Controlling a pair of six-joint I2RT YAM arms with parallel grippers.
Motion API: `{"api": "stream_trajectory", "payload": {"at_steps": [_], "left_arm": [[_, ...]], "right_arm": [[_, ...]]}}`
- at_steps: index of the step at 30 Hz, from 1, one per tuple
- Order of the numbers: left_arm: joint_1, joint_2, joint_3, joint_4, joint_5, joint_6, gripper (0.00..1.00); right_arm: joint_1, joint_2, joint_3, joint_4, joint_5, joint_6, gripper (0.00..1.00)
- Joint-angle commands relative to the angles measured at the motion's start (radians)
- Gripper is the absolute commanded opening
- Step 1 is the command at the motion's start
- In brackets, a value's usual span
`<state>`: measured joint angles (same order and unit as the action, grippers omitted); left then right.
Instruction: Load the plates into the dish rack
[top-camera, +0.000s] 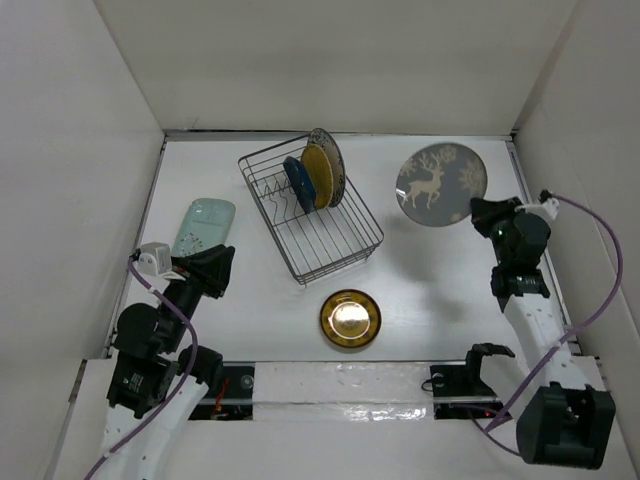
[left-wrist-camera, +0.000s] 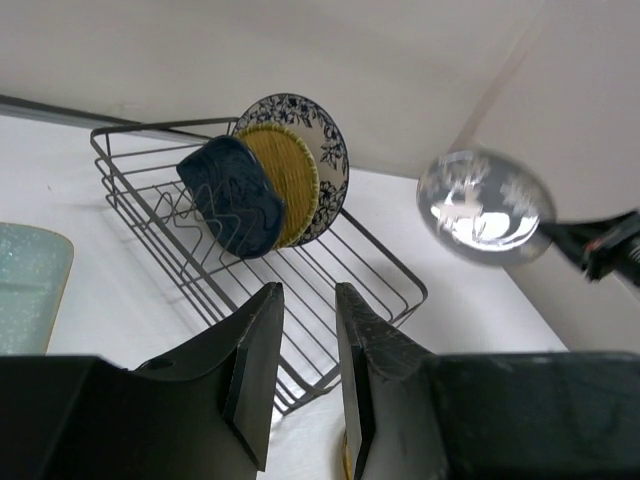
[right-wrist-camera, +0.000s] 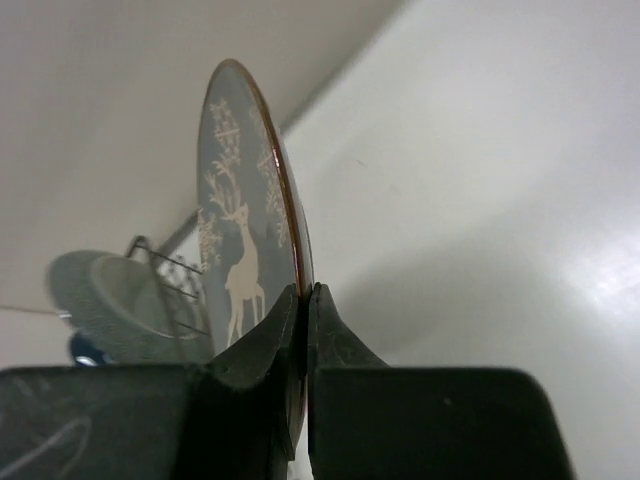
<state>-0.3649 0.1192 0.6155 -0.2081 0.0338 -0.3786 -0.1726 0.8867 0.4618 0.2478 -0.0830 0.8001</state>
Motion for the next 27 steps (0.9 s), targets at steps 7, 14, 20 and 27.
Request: {"api": "stream_trajectory", "payload": {"at_steps": [7, 14, 20, 27], "left_arm": [[0.03, 0.095, 0.015, 0.035, 0.034, 0.017, 0.23], [0.04, 0.088, 0.015, 0.03, 0.005, 0.018, 0.23], [0.04, 0.083, 0.015, 0.029, 0.0, 0.017, 0.23], [0.04, 0.074, 0.015, 0.029, 0.0, 0.017, 0.23]], "right_arm": [[0.556, 0.208, 0.554, 0.133, 0.328, -0.363, 0.0], [0.801, 0.619, 1.021, 0.03, 0.446, -0.625, 0.0], [0.889, 0.905, 1.31, -0.067, 0.538, -0.754, 0.0], [0.995, 1.064, 1.462, -0.047, 0.741, -0.982, 0.0]]}}
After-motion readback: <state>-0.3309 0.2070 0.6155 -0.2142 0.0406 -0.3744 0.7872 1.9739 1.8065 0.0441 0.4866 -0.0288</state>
